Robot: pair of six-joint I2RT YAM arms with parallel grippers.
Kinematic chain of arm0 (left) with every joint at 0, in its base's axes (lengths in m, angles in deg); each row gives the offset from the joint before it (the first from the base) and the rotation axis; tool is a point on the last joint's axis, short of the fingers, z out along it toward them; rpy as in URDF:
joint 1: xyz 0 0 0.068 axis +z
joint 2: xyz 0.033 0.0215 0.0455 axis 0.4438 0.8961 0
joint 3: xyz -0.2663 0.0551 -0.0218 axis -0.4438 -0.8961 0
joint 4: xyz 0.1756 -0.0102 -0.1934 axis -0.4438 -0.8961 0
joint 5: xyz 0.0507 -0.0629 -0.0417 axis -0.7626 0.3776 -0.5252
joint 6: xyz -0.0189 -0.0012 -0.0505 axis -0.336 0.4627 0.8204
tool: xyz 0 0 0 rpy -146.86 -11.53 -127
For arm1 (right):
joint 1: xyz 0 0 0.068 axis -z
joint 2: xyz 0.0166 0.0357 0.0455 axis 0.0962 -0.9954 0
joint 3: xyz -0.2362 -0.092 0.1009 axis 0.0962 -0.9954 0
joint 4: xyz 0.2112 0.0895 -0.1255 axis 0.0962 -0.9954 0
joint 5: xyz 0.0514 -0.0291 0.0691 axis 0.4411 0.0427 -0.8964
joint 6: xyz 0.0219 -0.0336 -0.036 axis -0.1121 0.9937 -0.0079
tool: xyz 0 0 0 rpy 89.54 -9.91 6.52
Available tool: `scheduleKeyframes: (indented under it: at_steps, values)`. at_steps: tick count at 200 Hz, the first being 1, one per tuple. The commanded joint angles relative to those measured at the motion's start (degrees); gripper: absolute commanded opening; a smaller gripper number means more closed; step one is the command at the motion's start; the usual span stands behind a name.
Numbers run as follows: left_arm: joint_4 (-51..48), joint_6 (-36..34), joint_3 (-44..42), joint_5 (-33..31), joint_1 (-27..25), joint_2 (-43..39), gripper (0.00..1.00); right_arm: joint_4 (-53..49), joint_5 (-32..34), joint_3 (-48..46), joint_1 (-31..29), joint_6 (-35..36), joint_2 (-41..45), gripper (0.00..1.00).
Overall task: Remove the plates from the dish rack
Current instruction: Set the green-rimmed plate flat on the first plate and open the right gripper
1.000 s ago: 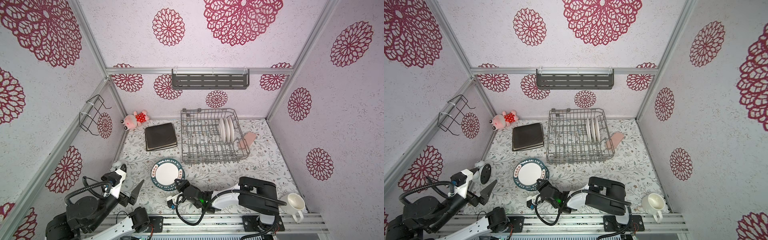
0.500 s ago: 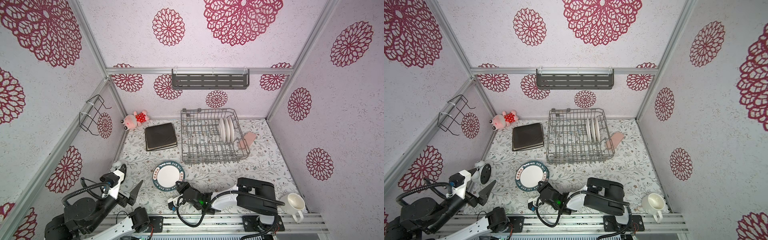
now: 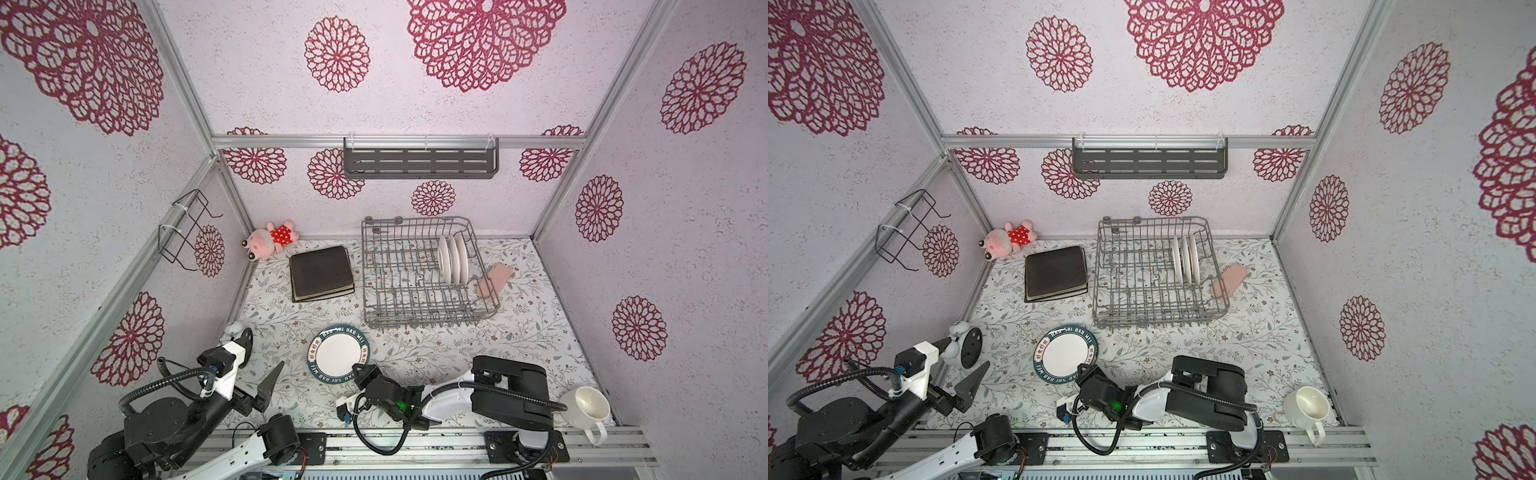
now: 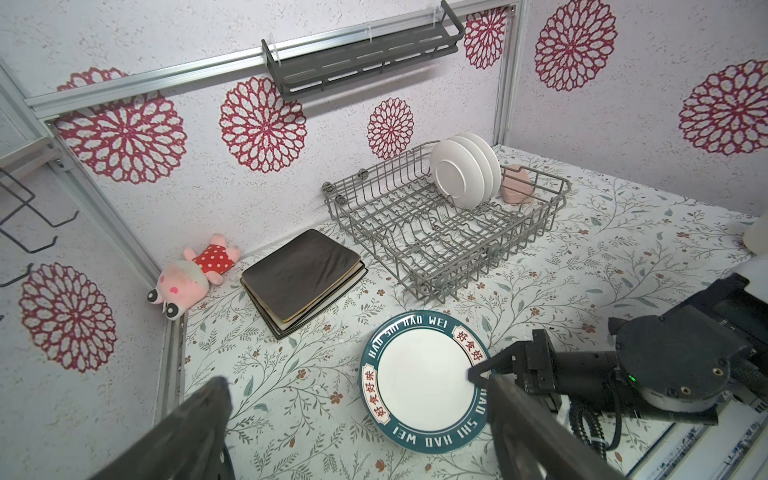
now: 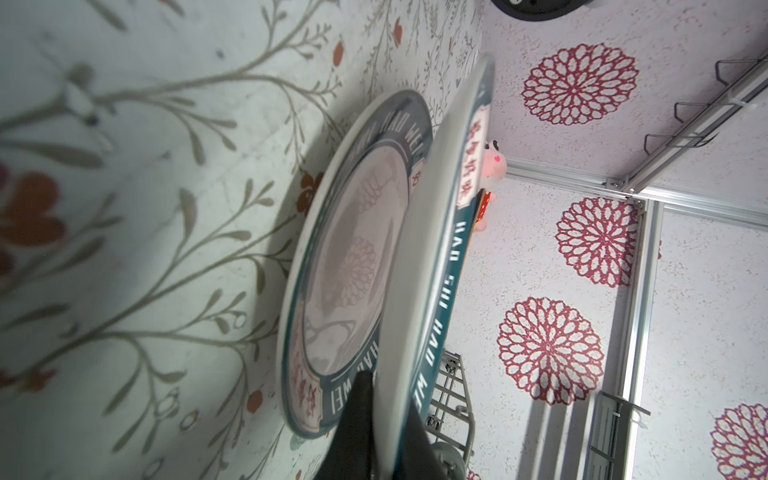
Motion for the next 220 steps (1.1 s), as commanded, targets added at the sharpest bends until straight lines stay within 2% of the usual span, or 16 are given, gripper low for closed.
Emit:
scheduleKeyframes:
  at_steps: [1,47,151,220]
  values:
    - [-0.1,-0.5,-0.1,0.4,-0.3,-0.6,0.97,1.8,2.1,0.7,-0.4,-2.1,0.4,0.14]
    - [-0.3,-0.5,-0.1,0.4,-0.4,-0.9,0.97,1.3,2.1,1.1,-0.3,-2.3,0.2,0.17]
    - [-0.6,-0.5,-0.1,0.3,-0.4,-1.5,0.97,-2.9,1.7,2.5,-0.3,-4.3,0.1,0.41]
    - [-0.6,-0.5,-0.1,0.3,-0.4,-1.8,0.97,-14.2,-0.3,6.7,-0.1,-10.0,0.1,0.43]
